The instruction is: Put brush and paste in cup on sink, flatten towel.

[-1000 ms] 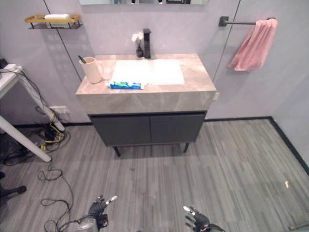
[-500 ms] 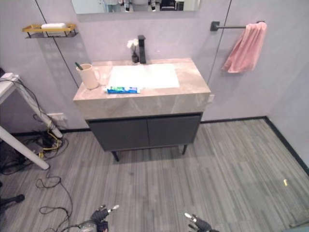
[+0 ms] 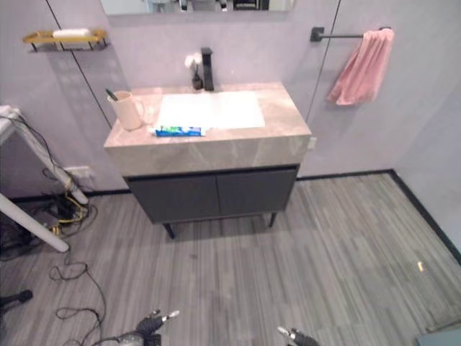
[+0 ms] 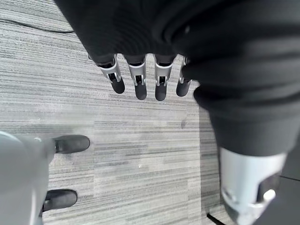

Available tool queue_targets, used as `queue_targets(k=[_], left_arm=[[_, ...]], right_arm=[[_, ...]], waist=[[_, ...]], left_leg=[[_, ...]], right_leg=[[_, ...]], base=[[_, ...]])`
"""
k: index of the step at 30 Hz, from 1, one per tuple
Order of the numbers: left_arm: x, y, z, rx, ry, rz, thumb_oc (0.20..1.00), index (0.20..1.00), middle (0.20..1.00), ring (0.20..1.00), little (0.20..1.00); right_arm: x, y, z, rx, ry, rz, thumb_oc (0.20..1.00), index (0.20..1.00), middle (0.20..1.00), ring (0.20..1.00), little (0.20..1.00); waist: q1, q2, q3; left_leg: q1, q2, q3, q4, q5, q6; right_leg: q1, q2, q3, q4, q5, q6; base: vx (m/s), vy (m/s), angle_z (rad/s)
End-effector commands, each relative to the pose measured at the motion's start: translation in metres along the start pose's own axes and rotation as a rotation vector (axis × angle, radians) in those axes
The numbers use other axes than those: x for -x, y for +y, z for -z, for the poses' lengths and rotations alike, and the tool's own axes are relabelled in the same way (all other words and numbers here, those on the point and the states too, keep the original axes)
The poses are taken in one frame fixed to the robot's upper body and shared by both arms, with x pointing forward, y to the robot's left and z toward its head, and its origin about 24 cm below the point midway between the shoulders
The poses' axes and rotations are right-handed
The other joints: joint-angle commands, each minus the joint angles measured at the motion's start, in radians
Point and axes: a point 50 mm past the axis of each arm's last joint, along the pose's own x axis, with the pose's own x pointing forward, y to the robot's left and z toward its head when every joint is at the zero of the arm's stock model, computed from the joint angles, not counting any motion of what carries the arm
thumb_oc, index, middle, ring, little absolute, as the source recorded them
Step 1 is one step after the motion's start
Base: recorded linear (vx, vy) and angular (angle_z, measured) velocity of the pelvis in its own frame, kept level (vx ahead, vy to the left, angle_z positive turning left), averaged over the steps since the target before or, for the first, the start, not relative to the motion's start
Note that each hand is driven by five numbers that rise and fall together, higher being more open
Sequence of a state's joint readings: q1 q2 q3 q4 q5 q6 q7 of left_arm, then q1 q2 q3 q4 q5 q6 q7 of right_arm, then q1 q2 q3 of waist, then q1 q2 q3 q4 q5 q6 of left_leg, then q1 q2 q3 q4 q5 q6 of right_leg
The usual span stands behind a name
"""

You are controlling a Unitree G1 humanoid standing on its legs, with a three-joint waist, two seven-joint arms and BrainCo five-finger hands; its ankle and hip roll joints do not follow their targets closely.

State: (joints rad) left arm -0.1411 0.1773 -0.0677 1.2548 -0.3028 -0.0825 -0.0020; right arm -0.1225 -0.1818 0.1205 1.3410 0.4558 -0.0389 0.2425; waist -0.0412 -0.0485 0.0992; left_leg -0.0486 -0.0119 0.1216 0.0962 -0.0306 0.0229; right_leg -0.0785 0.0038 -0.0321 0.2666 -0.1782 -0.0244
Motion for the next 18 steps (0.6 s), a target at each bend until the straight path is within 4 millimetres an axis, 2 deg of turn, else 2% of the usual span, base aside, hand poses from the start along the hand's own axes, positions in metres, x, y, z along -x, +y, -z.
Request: queue_targets(k=[1, 4, 5, 7, 11, 18], left_arm=[[-0.003, -0.011, -0.031, 0.002, -0.11, 0.008, 1.0, 1.0, 1.0, 1.0, 1.0], [-0.002, -0.014, -0.055, -0.001, -0.214, 0.015, 1.0, 1.0, 1.0, 1.0, 1.0], [-0.001, -0.015, -0.06, 0.022, -0.238, 0.026, 1.0, 1.0, 1.0, 1.0, 1.0], [-0.001, -0.015, -0.06, 0.013, -0.24, 0.03, 1.0, 1.0, 1.0, 1.0, 1.0], [-0.002, -0.015, -0.052, -0.021, -0.202, 0.034, 1.0, 1.0, 1.0, 1.0, 1.0], [-0.002, -0.011, -0.039, 0.0, -0.159, 0.03, 1.0, 1.0, 1.0, 1.0, 1.0]], right_arm=[[-0.001, 0.001, -0.029, 0.028, -0.125, 0.04, 1.0, 1.0, 1.0, 1.0, 1.0], [-0.001, 0.006, -0.049, 0.051, -0.219, 0.05, 1.0, 1.0, 1.0, 1.0, 1.0], [-0.001, 0.006, -0.055, 0.023, -0.249, 0.057, 1.0, 1.0, 1.0, 1.0, 1.0], [0.0, 0.004, -0.058, 0.008, -0.26, 0.078, 1.0, 1.0, 1.0, 1.0, 1.0], [-0.001, 0.003, -0.057, 0.008, -0.25, 0.103, 1.0, 1.0, 1.0, 1.0, 1.0], [-0.001, 0.002, -0.046, 0.0, -0.218, 0.107, 1.0, 1.0, 1.0, 1.0, 1.0]], waist=[[-0.006, 0.001, 0.049], [-0.006, -0.005, 0.07], [-0.008, -0.005, 0.077], [-0.007, -0.002, 0.081], [-0.007, 0.002, 0.081], [-0.012, 0.008, 0.062]], left_leg=[[-0.027, 0.053, -0.037, 0.231, -0.129, -0.013], [-0.096, 0.062, -0.038, 0.411, -0.218, -0.007], [-0.116, 0.064, -0.042, 0.481, -0.252, -0.004], [-0.118, 0.064, -0.045, 0.516, -0.276, 0.004], [-0.088, 0.063, -0.038, 0.491, -0.273, 0.006], [-0.039, 0.048, -0.033, 0.387, -0.218, -0.002]], right_leg=[[-0.036, -0.09, 0.016, 0.13, 0.073, 0.071], [-0.098, -0.101, 0.009, 0.299, 0.011, 0.068], [-0.115, -0.106, 0.013, 0.35, -0.02, 0.059], [-0.121, -0.106, 0.017, 0.389, -0.043, 0.051], [-0.094, -0.11, 0.017, 0.364, -0.046, 0.044], [-0.039, -0.111, 0.008, 0.252, 0.002, 0.05]], base=[[-0.08, 0.017, 0.01], [-0.04, -0.004, 0.05], [-0.03, -0.013, 0.05], [0.0, 0.0, 0.0], [0.01, 0.0, 0.0], [0.0, 0.0, 0.0]])
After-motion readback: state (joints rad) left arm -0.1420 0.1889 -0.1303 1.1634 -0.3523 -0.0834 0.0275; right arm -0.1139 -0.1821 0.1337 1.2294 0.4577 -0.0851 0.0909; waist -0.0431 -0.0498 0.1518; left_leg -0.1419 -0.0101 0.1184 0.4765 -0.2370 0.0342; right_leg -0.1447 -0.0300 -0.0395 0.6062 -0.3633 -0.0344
